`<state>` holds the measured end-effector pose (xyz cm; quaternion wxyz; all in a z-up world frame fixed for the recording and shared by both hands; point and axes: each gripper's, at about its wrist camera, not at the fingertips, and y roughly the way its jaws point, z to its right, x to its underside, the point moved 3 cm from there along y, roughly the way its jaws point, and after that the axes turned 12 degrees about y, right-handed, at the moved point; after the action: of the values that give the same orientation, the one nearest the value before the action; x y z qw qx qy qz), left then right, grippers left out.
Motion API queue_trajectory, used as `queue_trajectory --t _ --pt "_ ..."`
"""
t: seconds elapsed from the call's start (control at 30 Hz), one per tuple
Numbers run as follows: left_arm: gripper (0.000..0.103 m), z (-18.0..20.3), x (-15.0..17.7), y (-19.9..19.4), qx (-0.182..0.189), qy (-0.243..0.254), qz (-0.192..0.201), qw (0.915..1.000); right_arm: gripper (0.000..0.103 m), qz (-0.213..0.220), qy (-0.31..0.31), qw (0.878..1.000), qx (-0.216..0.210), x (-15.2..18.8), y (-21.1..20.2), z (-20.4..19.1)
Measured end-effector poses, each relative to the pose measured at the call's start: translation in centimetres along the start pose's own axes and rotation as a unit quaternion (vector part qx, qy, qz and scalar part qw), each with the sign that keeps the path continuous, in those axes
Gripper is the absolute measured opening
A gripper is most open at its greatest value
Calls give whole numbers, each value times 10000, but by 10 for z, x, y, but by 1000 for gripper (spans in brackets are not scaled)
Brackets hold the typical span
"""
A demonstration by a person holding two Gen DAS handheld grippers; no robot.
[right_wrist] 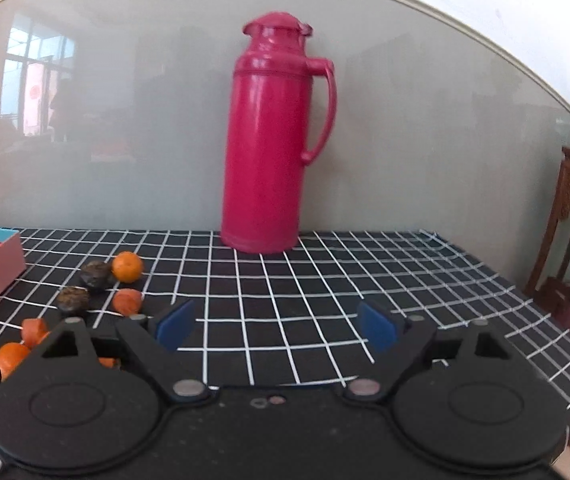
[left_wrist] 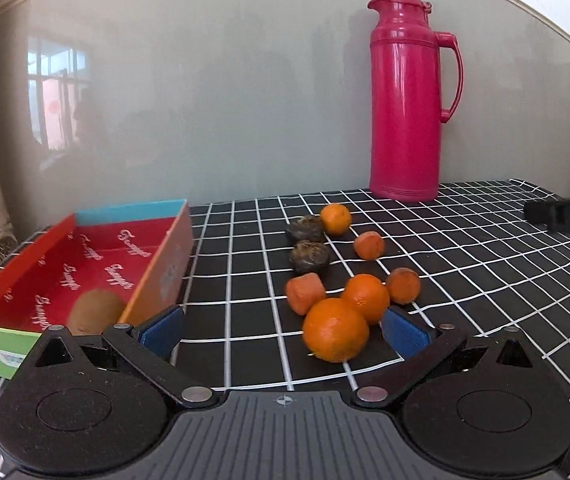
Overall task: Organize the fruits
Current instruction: 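Reach the left tool to the large mandarin orange and grasp it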
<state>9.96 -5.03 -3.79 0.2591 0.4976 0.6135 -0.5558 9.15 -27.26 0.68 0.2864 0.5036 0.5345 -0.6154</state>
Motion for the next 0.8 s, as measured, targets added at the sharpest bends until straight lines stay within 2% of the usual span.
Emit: queue_trajectory --t 0.07,0.13,0.23,0.27,0.3,0.33,0.37,0.47,0.57,0.6,0.67,0.73,0.8 --pt "103 5 0 5 9 12 -58 10000 88 51 54 10000 12 4 2 3" --pt "103 9 -1 11 67 15 -136 9999 88 -99 43 9999 53 8 8 5" --pt "103 15 -1 19 151 10 -255 9996 90 55 106 9999 48 10 6 9" --pt "103 17 -1 22 167 19 -286 9994 91 -63 67 9999 88 14 11 9" --pt "99 18 -1 24 175 30 -322 9993 89 -197 54 9998 89 14 14 9" --pt "88 19 -1 27 195 36 -375 9991 89 -176 91 9998 43 14 15 10" --pt "82 20 -1 30 231 21 -438 9988 90 -132 92 9999 45 13 15 11" --pt "77 22 2 39 259 21 -628 9977 90 -155 86 9998 57 14 16 11" --pt "65 24 2 43 290 40 -680 9973 90 -138 51 9999 51 15 16 12" --pt "58 24 2 45 313 54 -721 9969 90 -146 45 9999 47 15 16 12" --pt "54 24 1 46 328 41 -711 9969 90 -143 42 9999 55 16 15 13" --pt "45 25 0 47 397 40 -691 9968 90 -146 45 9999 70 16 16 14" --pt "44 25 -1 47 393 53 -680 9969 90 -149 46 9998 84 16 17 15"
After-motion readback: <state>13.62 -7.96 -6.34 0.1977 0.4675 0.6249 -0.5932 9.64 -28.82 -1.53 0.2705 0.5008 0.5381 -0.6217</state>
